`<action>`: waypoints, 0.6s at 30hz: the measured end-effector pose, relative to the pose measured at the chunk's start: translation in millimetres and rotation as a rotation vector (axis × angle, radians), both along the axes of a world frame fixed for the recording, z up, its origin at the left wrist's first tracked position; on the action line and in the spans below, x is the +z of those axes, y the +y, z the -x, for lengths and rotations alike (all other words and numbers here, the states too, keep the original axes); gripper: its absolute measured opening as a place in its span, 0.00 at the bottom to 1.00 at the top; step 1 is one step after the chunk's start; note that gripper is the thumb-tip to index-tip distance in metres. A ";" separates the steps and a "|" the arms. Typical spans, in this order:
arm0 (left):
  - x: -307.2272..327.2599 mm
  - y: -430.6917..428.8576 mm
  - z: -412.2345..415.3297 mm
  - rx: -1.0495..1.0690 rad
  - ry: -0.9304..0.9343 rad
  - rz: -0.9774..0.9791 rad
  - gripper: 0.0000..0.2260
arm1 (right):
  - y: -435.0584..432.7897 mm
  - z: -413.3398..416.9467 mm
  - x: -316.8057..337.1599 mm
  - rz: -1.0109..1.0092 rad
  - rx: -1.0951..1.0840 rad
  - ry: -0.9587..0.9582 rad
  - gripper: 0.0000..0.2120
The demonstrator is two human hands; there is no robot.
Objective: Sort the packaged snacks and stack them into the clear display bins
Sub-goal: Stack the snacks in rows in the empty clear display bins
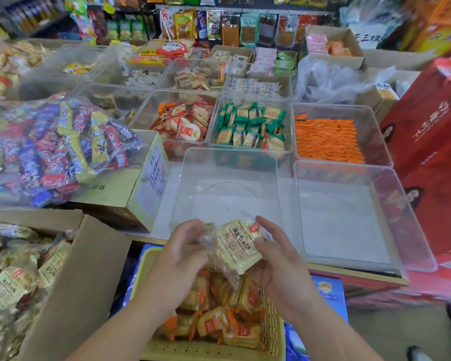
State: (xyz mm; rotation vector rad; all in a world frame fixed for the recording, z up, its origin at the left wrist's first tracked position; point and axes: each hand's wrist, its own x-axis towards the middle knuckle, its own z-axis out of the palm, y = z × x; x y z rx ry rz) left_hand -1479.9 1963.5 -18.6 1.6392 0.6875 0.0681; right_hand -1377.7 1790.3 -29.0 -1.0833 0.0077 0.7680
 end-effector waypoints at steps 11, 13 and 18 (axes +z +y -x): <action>-17.8 9.6 -20.2 0.308 0.072 0.612 0.13 | -5.6 0.8 -7.8 0.401 0.388 -0.552 0.38; -18.3 20.4 -26.0 0.301 0.112 0.591 0.13 | -1.9 -7.2 -10.1 0.600 0.368 -0.812 0.32; -20.6 48.4 -43.5 0.191 0.138 0.458 0.09 | 13.6 -34.3 -18.2 0.692 0.399 -1.096 0.15</action>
